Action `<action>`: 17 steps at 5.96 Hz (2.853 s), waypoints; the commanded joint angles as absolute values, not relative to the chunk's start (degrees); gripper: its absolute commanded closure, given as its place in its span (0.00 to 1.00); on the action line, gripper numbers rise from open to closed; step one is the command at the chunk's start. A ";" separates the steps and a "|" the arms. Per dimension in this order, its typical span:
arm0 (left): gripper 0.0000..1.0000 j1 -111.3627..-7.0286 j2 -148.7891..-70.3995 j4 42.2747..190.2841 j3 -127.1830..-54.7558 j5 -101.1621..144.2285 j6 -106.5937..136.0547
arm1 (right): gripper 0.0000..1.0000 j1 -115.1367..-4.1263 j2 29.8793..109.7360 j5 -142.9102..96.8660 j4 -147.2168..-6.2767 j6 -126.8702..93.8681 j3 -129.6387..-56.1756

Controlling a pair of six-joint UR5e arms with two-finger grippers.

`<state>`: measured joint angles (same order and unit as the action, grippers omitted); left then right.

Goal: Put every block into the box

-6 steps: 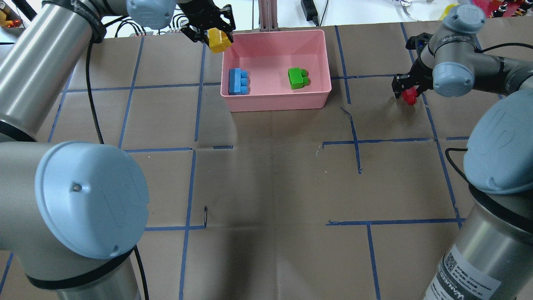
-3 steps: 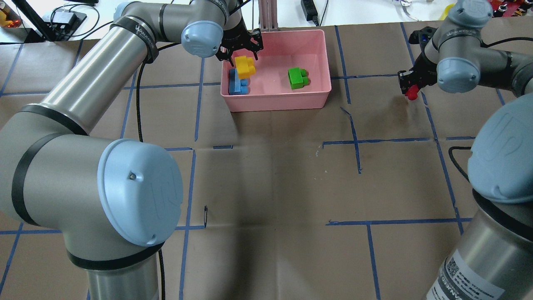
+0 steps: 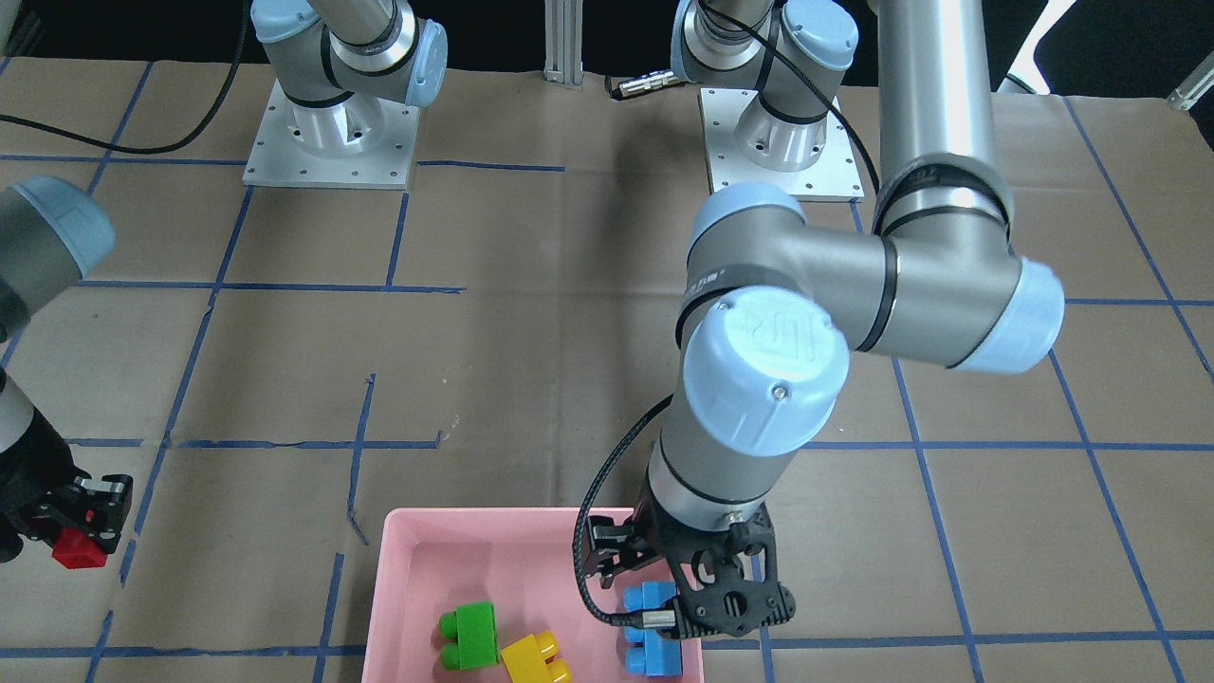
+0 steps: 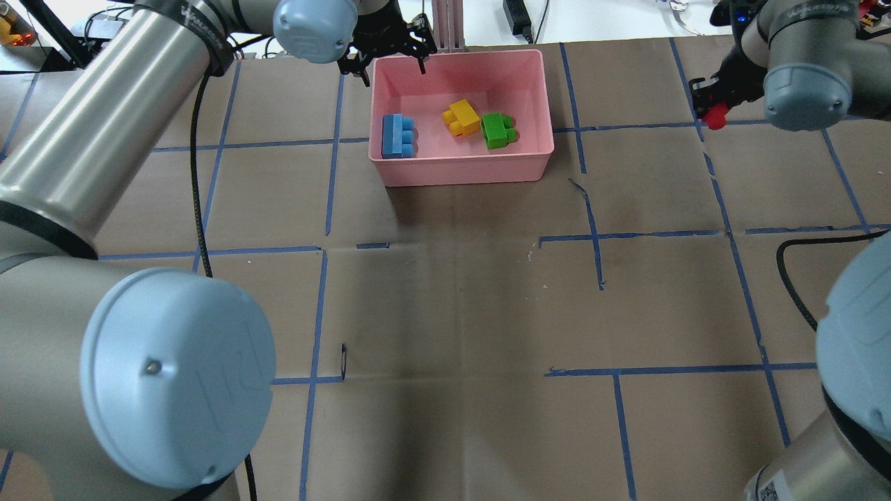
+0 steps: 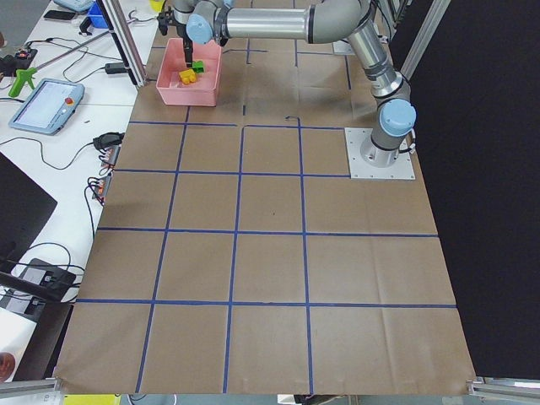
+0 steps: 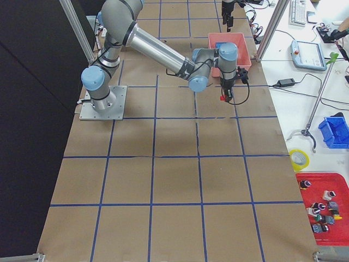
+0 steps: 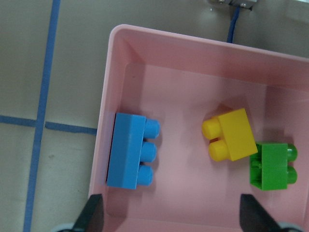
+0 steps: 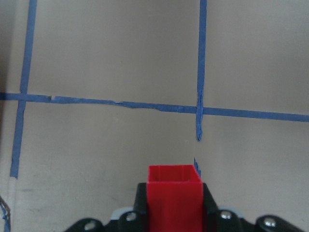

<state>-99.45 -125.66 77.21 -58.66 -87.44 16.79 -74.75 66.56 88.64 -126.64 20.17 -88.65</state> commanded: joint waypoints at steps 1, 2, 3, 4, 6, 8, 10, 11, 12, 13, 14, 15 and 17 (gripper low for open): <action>0.01 -94.86 -117.29 87.65 -60.54 -87.36 6.05 | 0.95 -80.29 72.04 90.07 -120.17 18.04 -87.89; 0.01 -91.70 -112.29 91.37 -63.78 -87.36 -0.98 | 0.94 -84.51 75.03 89.57 -118.32 11.32 -87.80; 0.01 -90.37 -106.84 92.19 -69.90 -87.62 -7.84 | 0.94 -88.73 75.67 86.43 -118.39 2.11 -87.72; 0.01 -88.44 -102.00 91.85 -76.49 -87.71 -11.30 | 0.93 -92.25 74.28 80.92 -119.95 -6.16 -87.11; 0.01 -87.80 -94.17 91.76 -84.17 -87.89 -11.34 | 0.93 -98.50 59.77 78.31 -129.42 -10.01 -76.19; 0.00 -87.89 -91.24 91.76 -85.96 -88.06 -10.81 | 0.93 -102.29 46.72 79.45 -130.60 -12.39 -62.89; 0.00 -87.98 -91.58 91.76 -85.43 -88.15 -8.72 | 0.01 -102.48 45.00 79.10 -130.61 -11.87 -61.43; 0.00 -87.98 -91.67 91.76 -85.26 -88.24 -8.35 | 0.00 -102.39 45.26 78.75 -129.91 -11.60 -61.52; 0.00 -88.07 -91.84 91.58 -85.17 -89.81 -8.26 | 0.00 -102.39 45.44 78.75 -129.55 -11.69 -61.61; 0.00 -88.24 -91.93 91.58 -85.25 -89.91 -8.09 | 0.00 -102.39 46.05 78.66 -129.38 -11.69 -62.39; 0.00 -88.33 -91.85 91.67 -85.43 -89.91 -8.09 | 0.00 -102.39 46.23 78.66 -128.68 -11.69 -62.92; 0.00 -88.85 -91.93 91.67 -85.43 -89.74 -7.82 | 0.00 -102.31 47.97 78.66 -124.32 -11.43 -63.28; 0.00 -90.35 -92.11 91.58 -85.34 -89.91 -7.65 | 0.00 -100.47 57.00 80.23 -105.11 -7.59 -63.89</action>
<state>-89.86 -92.04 91.60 -85.43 -89.88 -7.71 -101.35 52.81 79.40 -113.42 -9.70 -63.61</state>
